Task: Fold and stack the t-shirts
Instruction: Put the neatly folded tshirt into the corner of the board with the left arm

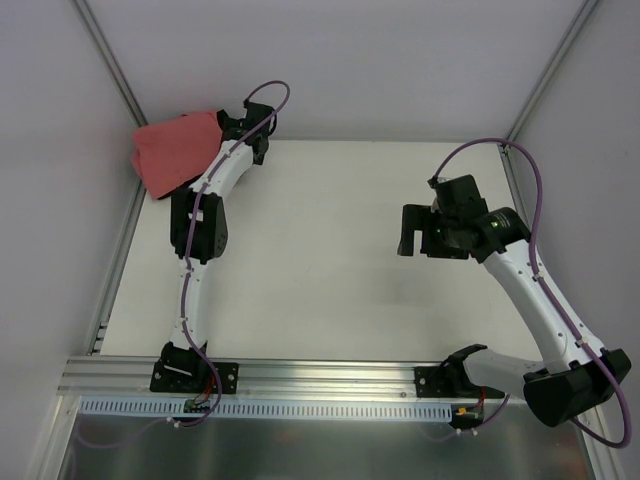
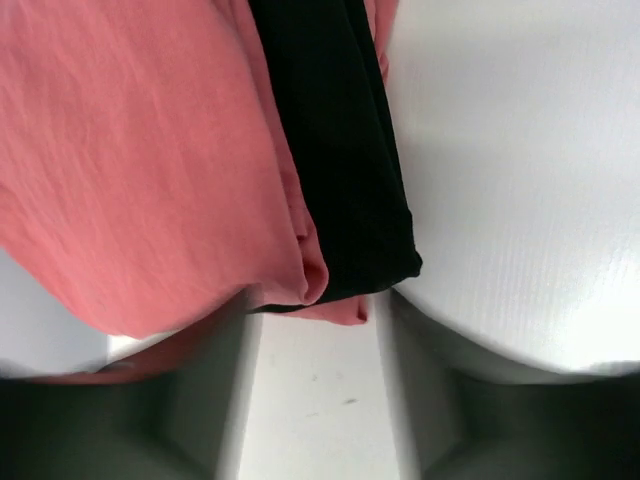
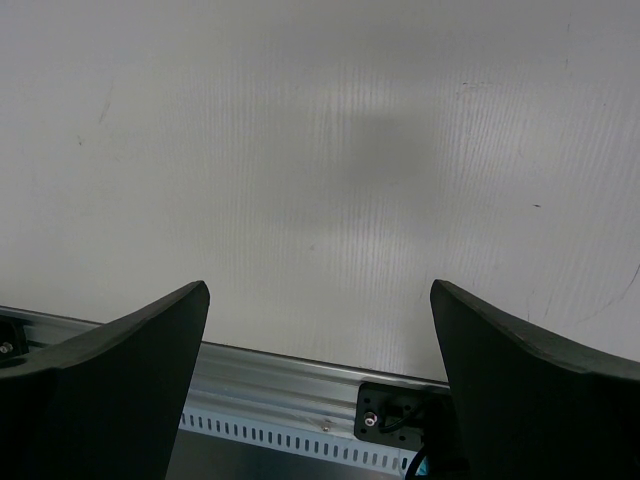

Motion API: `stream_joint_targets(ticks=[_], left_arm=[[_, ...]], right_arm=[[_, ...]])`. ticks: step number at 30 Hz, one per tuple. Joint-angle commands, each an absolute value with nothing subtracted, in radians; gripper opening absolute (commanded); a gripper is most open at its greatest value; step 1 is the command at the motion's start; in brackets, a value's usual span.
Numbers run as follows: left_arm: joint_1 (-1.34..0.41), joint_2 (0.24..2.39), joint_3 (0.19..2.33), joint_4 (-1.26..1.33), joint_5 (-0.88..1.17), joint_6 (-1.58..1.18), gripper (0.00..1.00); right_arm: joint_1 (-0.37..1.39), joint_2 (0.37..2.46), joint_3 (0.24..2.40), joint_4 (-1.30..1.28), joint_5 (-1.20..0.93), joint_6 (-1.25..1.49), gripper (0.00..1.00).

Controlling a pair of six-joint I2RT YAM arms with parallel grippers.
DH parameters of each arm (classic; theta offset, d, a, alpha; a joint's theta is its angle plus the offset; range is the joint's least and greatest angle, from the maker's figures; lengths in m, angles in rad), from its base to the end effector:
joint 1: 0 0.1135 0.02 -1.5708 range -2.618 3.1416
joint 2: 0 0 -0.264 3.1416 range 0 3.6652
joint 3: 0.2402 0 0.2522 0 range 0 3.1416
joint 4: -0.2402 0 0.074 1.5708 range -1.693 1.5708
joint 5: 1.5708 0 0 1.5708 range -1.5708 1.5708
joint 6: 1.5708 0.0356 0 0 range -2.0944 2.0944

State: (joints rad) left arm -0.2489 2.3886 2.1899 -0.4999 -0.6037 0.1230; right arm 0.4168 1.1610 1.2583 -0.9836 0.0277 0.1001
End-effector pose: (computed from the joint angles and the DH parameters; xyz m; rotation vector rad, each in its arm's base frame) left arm 0.5319 -0.1144 0.2381 0.0917 2.1905 0.6106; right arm 0.2035 0.0890 0.3543 -0.3769 2.4373 0.1915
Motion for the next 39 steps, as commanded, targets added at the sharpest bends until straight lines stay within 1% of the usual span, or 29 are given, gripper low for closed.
stream_joint_targets(ticks=[1, 2, 7, 11, 17, 18, 20, 25, 28, 30, 35, 39], left_arm=[[-0.256, 2.393, 2.192, -0.483, -0.649, 0.104, 0.79], [-0.247, 2.391, 2.204, -0.483, -0.67, 0.1, 0.98], [-0.221, 2.355, 2.221, -0.48, -0.67, 0.068, 0.99], [-0.212, 2.29, 2.232, -0.477, -0.624, 0.045, 0.99], [-0.21, 2.143, 2.201, -0.528, -0.424, -0.047, 0.99], [-0.21, 2.123, 2.188, -0.534, -0.358, -0.063, 0.99], [-0.21, 2.048, 2.135, -0.54, -0.296, -0.101, 0.99], [-0.207, 1.877, 1.969, -0.548, -0.05, -0.167, 0.99], [-0.207, 1.781, 1.847, -0.531, 0.024, -0.201, 0.99], [-0.207, 1.696, 1.739, -0.48, 0.044, -0.204, 0.99], [-0.207, 1.514, 1.527, -0.329, 0.241, -0.167, 0.99], [-0.207, 1.438, 1.451, -0.255, 0.29, -0.19, 0.99]], right_arm=[[0.405, 1.126, 1.267, -0.982, 0.021, 0.086, 0.99], [0.405, 1.124, 1.266, -0.985, 0.021, 0.086, 1.0], [0.4, 1.126, 1.261, -0.985, 0.012, 0.08, 1.0], [0.4, 1.144, 1.262, -0.963, 0.011, 0.083, 1.0], [0.4, 1.187, 1.293, -0.902, -0.023, 0.072, 0.99], [0.4, 1.196, 1.305, -0.897, -0.025, 0.071, 0.99], [0.4, 1.216, 1.33, -0.887, -0.026, 0.058, 0.99], [0.399, 1.288, 1.43, -0.876, -0.012, 0.037, 0.99], [0.4, 1.316, 1.462, -0.873, -0.008, 0.038, 1.0], [0.4, 1.319, 1.465, -0.862, -0.006, 0.047, 0.99], [0.402, 1.305, 1.459, -0.842, -0.009, 0.045, 0.99], [0.402, 1.272, 1.427, -0.822, 0.029, 0.038, 0.99]])
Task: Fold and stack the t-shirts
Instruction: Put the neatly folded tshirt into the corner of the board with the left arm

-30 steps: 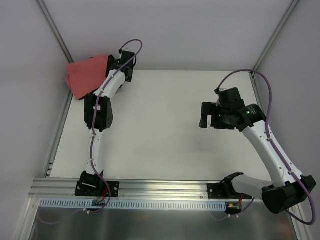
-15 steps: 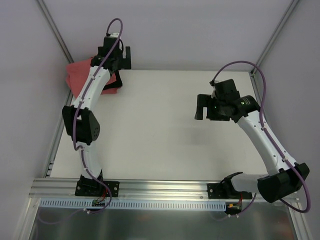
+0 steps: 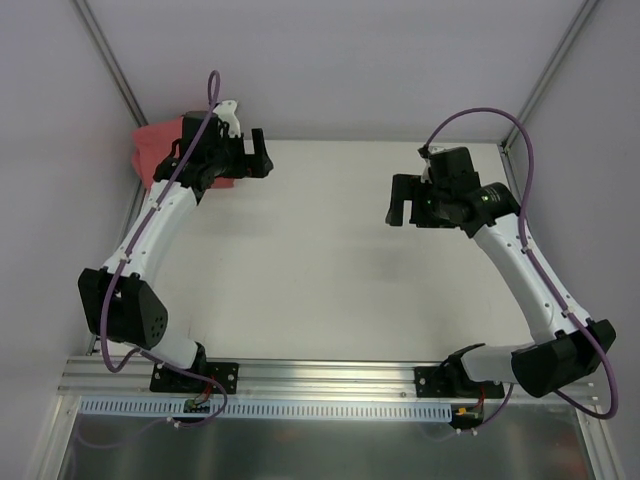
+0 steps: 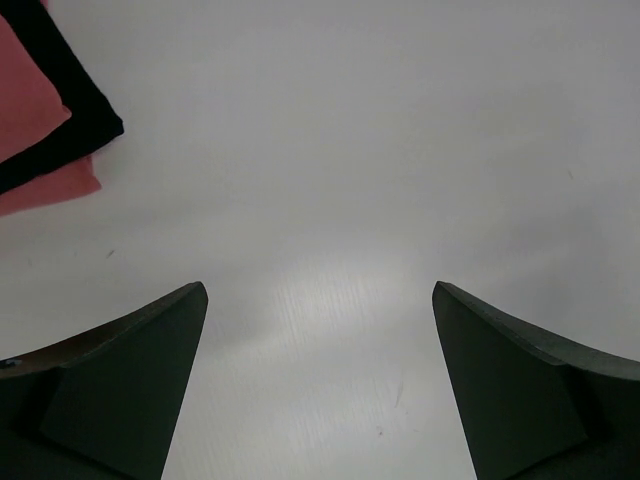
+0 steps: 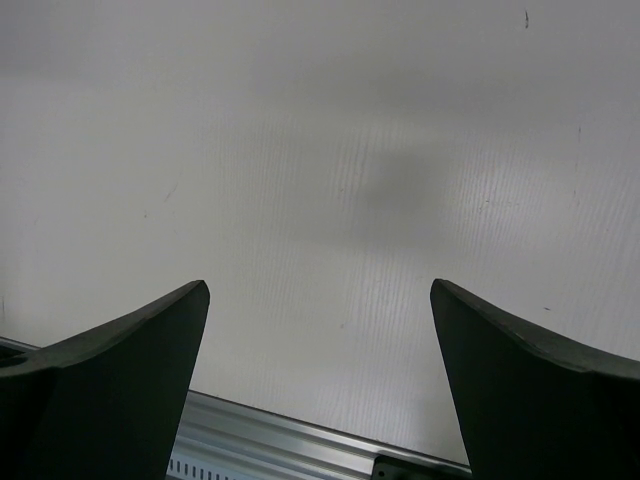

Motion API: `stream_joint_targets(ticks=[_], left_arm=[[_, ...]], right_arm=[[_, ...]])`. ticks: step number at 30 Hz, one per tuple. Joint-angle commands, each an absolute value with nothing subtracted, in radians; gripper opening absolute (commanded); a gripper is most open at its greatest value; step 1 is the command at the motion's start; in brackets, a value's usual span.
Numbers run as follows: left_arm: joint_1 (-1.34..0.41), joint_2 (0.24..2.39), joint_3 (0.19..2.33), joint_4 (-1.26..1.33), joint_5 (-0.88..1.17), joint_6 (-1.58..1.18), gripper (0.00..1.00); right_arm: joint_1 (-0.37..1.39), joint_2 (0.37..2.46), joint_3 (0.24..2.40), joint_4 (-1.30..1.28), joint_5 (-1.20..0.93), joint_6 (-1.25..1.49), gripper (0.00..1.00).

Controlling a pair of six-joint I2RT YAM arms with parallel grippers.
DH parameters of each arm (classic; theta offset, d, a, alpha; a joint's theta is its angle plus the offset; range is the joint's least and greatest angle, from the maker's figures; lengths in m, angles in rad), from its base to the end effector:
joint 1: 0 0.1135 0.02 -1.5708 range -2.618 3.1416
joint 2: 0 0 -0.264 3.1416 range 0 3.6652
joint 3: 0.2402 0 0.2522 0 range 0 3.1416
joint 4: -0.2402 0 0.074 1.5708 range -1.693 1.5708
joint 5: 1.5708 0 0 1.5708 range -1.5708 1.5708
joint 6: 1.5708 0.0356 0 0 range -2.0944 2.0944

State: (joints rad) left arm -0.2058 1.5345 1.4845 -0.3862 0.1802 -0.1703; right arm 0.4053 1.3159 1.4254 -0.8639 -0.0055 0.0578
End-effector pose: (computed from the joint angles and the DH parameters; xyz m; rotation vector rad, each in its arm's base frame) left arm 0.3481 -0.0792 0.3789 0.1522 2.0187 -0.4201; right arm 0.2483 0.1067 0.3803 -0.4068 2.3017 0.2382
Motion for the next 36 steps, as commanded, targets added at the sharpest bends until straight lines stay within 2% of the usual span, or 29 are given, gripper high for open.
stream_joint_targets(ticks=[1, 17, 36], left_arm=[[-0.207, 1.425, 1.437, -0.23, 0.294, -0.192, 0.99], [-0.224, 1.221, 1.312, -0.216, 0.172, -0.077, 0.99], [-0.222, 1.098, 1.213, -0.25, 0.19, -0.086, 0.99]], right_arm=[[0.402, 1.261, 1.404, -0.815, 0.032, 0.038, 1.0], [0.403, 1.126, 1.341, -0.788, 0.091, 0.024, 1.0], [0.407, 1.045, 1.331, -0.788, 0.121, -0.021, 0.99]])
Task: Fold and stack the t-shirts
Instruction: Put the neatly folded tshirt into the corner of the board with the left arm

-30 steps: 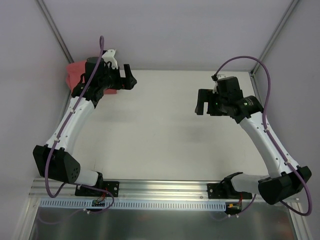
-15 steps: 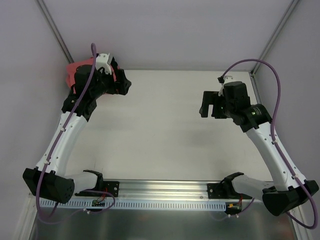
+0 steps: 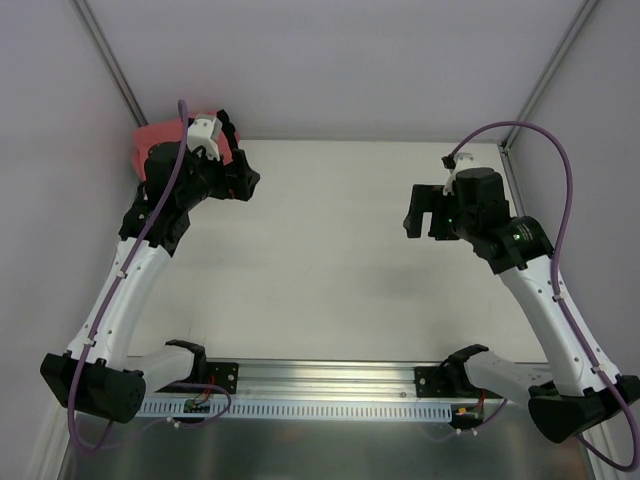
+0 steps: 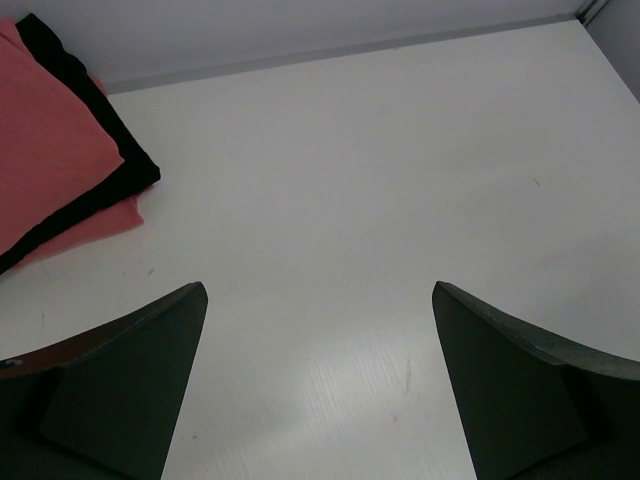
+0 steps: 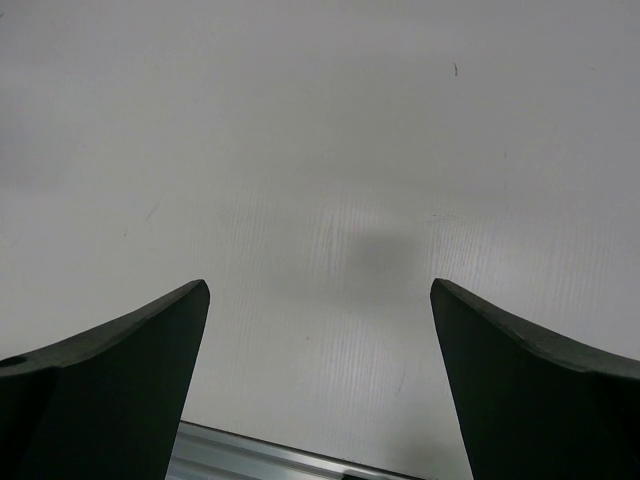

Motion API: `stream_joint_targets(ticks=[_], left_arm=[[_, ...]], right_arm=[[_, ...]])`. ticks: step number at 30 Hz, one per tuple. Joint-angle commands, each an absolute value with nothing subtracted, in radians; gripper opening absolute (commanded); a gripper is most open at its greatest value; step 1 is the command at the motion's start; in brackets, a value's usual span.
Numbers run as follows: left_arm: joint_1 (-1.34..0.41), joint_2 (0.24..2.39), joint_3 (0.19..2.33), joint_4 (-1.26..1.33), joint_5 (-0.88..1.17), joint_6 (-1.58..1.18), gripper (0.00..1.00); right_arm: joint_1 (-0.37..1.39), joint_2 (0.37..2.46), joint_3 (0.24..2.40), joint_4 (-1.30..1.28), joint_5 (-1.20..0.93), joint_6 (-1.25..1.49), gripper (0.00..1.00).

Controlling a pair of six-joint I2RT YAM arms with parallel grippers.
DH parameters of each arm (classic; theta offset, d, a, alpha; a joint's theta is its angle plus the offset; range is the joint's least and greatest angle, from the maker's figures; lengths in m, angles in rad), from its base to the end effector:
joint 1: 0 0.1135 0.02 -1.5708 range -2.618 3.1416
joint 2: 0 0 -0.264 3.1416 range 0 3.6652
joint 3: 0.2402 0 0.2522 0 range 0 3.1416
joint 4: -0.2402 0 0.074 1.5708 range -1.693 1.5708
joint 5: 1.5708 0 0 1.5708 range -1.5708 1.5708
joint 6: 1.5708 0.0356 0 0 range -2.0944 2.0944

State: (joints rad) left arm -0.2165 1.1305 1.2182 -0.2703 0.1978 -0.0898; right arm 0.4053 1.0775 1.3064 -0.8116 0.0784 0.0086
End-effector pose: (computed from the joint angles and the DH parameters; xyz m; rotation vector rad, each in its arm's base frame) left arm 0.2459 -0.0613 0.4138 0.2566 1.7478 -0.3962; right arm 0.1953 0.0808 0.3998 -0.3800 2.1218 0.1558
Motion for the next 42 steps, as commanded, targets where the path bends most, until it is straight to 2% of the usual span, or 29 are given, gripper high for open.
stream_joint_targets(ticks=[1, 10, 42], left_arm=[[-0.224, 1.097, 1.21, -0.25, 0.192, -0.087, 0.99], [-0.222, 1.083, 1.18, -0.265, 0.195, -0.075, 0.99], [-0.227, 1.106, 1.206, -0.281, 0.186, -0.069, 0.99]], right_arm=[[0.408, 1.04, 1.335, -0.788, 0.13, -0.025, 1.0], [0.407, 0.996, 1.33, -0.805, 0.241, -0.025, 1.0], [0.408, 1.003, 1.342, -0.776, 0.287, -0.04, 0.99]])
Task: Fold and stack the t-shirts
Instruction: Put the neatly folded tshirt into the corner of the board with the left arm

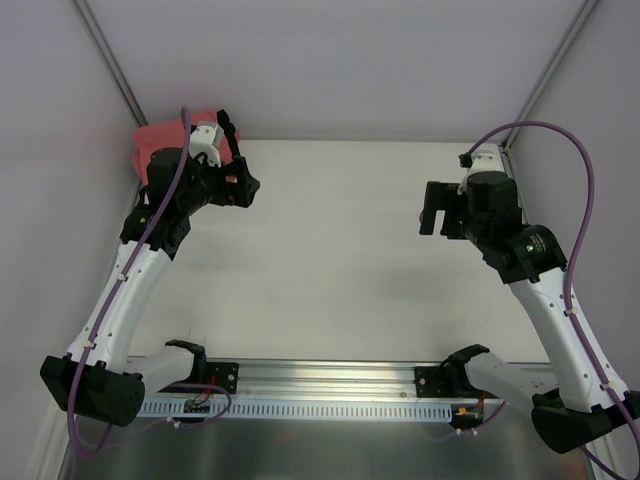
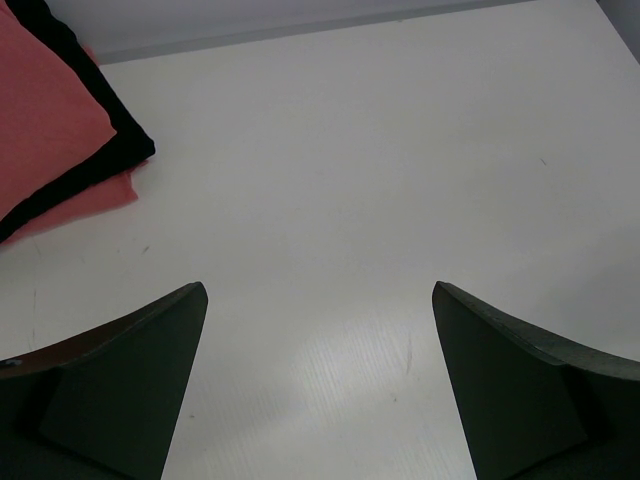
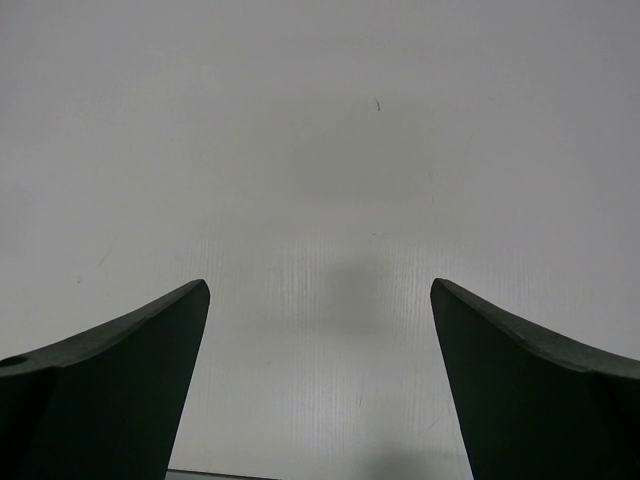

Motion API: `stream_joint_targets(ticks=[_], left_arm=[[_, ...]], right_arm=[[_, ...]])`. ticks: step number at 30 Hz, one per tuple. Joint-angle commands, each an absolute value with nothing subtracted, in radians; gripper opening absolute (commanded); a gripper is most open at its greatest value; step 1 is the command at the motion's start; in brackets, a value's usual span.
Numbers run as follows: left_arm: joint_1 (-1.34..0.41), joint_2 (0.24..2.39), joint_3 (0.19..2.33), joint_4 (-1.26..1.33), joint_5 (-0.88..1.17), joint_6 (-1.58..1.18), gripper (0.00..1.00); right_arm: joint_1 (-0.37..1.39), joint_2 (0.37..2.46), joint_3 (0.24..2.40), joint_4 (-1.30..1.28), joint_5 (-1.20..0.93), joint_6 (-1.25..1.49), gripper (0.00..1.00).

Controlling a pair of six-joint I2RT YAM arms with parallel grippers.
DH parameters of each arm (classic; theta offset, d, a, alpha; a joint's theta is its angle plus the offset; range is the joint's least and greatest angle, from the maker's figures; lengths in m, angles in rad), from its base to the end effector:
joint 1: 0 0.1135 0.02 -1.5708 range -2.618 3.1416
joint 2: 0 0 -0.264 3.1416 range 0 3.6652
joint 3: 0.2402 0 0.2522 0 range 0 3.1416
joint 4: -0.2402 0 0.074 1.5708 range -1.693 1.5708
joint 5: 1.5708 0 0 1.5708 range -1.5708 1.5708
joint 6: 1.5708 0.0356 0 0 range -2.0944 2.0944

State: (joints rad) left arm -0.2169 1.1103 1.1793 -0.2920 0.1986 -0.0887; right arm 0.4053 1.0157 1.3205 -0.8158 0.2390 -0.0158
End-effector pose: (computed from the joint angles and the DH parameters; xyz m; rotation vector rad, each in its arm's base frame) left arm 0.2418 -0.0605 0.4027 0.2584 1.7882 -0.3963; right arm 0.1791 0.0677 0.4155 -0.2889 2.0456 -0.0092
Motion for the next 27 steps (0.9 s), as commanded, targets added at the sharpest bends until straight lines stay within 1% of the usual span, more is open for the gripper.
stream_joint_targets(ticks=[1, 27], left_arm=[[-0.227, 1.109, 1.209, -0.282, 0.183, -0.069, 0.99], [-0.232, 1.19, 1.261, -0.267, 0.169, -0.066, 0.99]], right_arm=[[0.405, 1.005, 1.342, -0.775, 0.288, -0.043, 0.99], [0.405, 1.106, 1.379, -0.733, 0.268, -0.075, 0.99]])
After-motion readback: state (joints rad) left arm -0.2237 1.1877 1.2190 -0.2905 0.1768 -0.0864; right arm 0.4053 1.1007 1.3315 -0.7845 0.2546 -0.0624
